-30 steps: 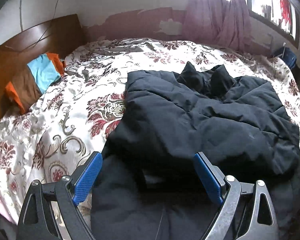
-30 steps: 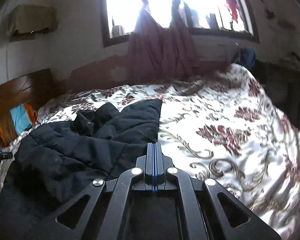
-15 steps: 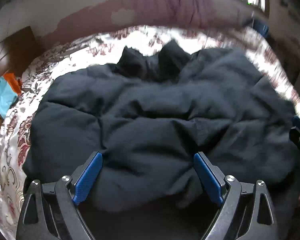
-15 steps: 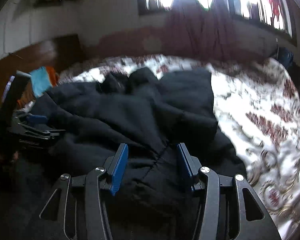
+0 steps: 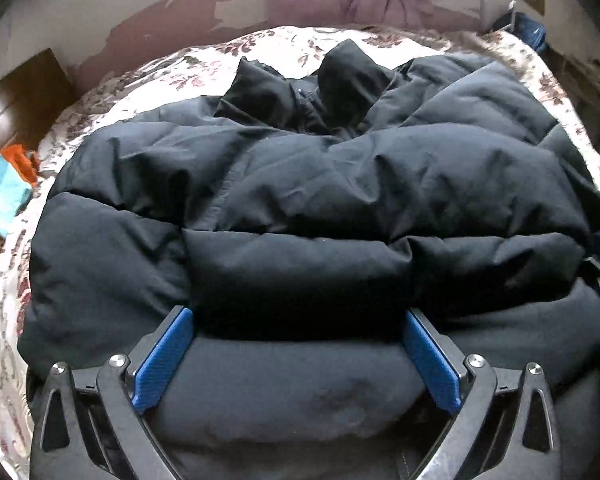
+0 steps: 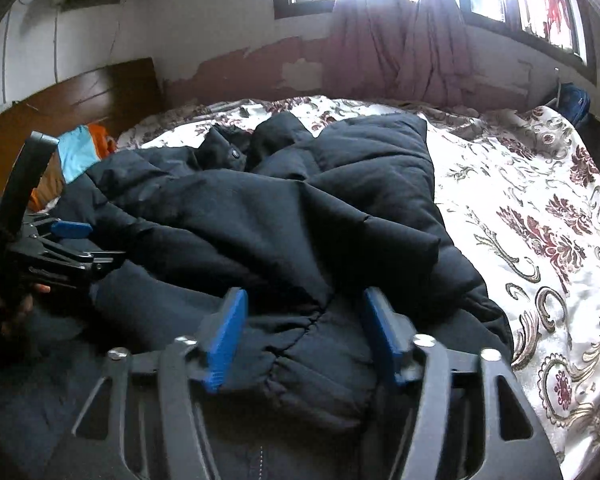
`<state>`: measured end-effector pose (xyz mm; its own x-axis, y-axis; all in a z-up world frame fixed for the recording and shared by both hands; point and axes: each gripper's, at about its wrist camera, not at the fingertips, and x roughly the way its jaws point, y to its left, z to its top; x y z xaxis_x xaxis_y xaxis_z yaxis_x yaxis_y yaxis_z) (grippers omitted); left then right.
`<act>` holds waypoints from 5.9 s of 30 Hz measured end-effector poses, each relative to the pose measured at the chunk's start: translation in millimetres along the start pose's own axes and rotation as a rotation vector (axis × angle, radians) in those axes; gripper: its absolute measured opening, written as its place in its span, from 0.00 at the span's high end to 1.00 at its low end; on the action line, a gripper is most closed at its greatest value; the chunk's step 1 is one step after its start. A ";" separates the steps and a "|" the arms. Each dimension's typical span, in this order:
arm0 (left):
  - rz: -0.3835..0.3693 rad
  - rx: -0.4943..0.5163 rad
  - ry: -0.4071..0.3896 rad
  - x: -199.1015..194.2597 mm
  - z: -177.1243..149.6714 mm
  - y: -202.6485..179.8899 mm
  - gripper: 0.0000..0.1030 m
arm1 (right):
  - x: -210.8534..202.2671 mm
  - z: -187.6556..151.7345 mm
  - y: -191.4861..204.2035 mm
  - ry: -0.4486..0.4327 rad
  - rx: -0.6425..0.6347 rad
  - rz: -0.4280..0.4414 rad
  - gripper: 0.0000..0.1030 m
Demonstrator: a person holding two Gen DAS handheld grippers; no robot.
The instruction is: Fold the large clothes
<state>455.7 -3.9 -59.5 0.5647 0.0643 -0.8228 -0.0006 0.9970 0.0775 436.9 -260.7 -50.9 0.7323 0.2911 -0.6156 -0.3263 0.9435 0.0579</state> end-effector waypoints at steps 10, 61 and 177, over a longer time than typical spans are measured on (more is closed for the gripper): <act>-0.142 0.074 -0.093 -35.6 27.3 61.7 0.00 | -4.2 44.9 -31.0 0.067 0.150 -0.005 0.18; -0.187 -0.071 -0.093 33.3 138.9 119.9 0.96 | 167.0 170.5 21.7 0.329 -0.168 -0.020 0.95; -0.100 -0.183 -0.464 -232.1 20.5 38.9 0.01 | -149.4 121.7 83.5 -0.221 -0.039 -0.004 0.02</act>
<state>341.5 19.1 145.9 0.8764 -0.0160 -0.4813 -0.0494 0.9912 -0.1230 372.9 -206.1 141.6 0.8457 0.3188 -0.4280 -0.3426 0.9392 0.0225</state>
